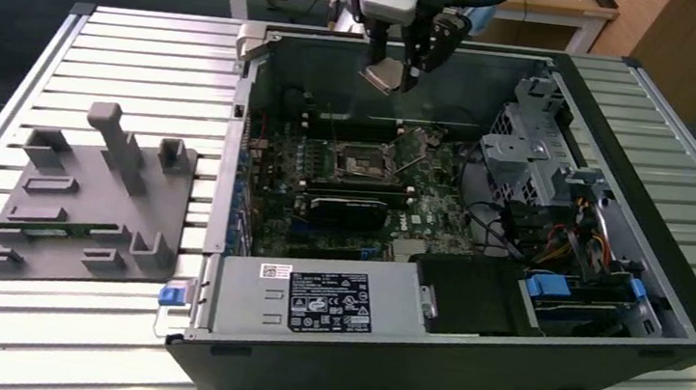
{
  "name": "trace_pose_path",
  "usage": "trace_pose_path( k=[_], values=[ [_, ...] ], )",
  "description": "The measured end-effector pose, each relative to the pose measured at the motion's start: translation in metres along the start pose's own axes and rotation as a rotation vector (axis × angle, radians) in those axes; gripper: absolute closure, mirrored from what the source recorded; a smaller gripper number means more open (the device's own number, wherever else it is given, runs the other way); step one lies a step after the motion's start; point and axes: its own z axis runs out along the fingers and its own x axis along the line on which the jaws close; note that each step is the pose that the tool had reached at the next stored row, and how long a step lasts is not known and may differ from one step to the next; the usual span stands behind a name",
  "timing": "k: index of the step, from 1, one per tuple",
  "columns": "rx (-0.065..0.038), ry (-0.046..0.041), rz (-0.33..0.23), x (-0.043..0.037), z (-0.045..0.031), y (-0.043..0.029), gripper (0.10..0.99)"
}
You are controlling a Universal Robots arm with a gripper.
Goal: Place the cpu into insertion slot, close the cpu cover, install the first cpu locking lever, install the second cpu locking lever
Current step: 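Place the cpu into insertion slot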
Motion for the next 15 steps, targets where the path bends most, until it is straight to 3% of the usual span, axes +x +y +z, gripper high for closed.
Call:
trace_pose_path(
  k=[15],
  values=[
    [-0.005, -0.0225, 0.261, 0.0, 0.0026, -0.0002, 0.545]
  ],
)
